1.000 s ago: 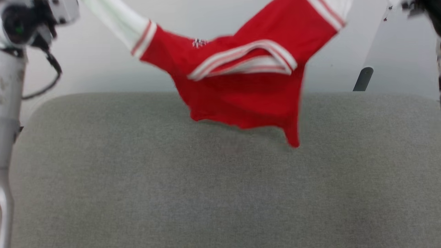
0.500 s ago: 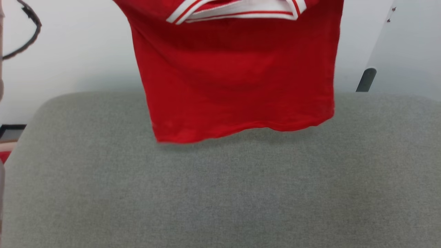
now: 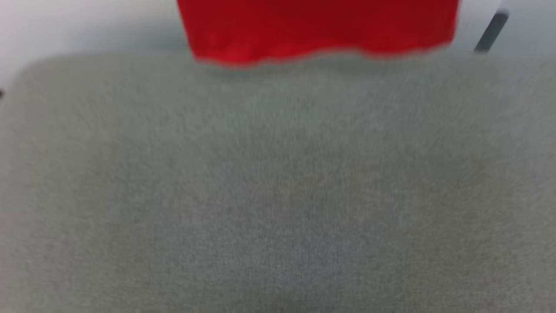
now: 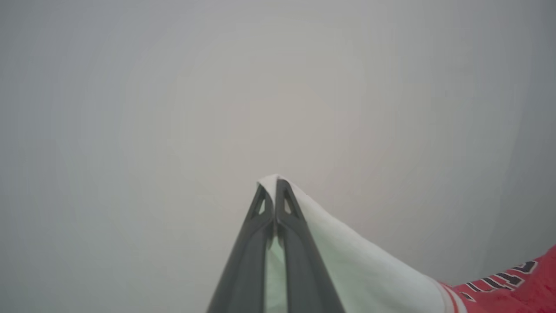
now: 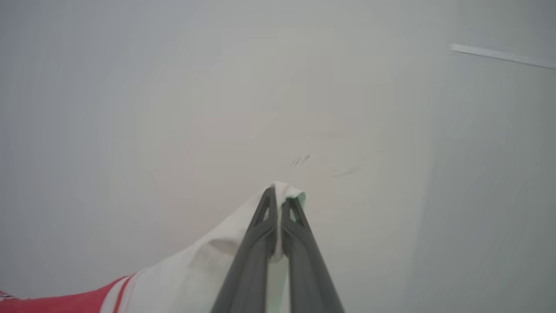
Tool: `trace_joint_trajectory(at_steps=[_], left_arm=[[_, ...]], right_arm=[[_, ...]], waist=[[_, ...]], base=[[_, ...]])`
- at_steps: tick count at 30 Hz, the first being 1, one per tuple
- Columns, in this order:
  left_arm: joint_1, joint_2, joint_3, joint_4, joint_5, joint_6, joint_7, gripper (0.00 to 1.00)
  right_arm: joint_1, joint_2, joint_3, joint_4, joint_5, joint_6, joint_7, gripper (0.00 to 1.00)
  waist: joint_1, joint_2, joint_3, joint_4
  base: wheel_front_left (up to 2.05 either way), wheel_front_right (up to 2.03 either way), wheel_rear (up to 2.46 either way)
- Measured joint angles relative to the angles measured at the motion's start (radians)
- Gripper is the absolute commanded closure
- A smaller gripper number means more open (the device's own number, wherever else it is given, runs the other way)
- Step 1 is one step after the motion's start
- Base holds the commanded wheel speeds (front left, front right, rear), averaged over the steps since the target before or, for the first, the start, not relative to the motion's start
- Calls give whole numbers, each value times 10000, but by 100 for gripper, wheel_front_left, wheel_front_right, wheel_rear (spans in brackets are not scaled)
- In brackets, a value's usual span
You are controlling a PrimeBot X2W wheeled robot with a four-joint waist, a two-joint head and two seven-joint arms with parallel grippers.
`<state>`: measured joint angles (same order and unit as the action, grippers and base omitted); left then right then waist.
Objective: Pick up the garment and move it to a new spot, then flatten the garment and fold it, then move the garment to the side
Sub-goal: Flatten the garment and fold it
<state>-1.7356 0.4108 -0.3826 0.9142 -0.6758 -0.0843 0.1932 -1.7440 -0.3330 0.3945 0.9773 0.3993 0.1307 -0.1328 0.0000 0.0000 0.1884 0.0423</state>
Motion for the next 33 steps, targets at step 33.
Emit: trace_joint_trajectory(at_steps=[33], left_arm=[[-309, -1802, 35, 2113, -1304, -437, -3789, 100]], right_arm=[[1576, 545, -3026, -1565, -4663, 4, -1312, 100]], waist=[[0, 0, 6020, 1333]], base=[[0, 0, 0]])
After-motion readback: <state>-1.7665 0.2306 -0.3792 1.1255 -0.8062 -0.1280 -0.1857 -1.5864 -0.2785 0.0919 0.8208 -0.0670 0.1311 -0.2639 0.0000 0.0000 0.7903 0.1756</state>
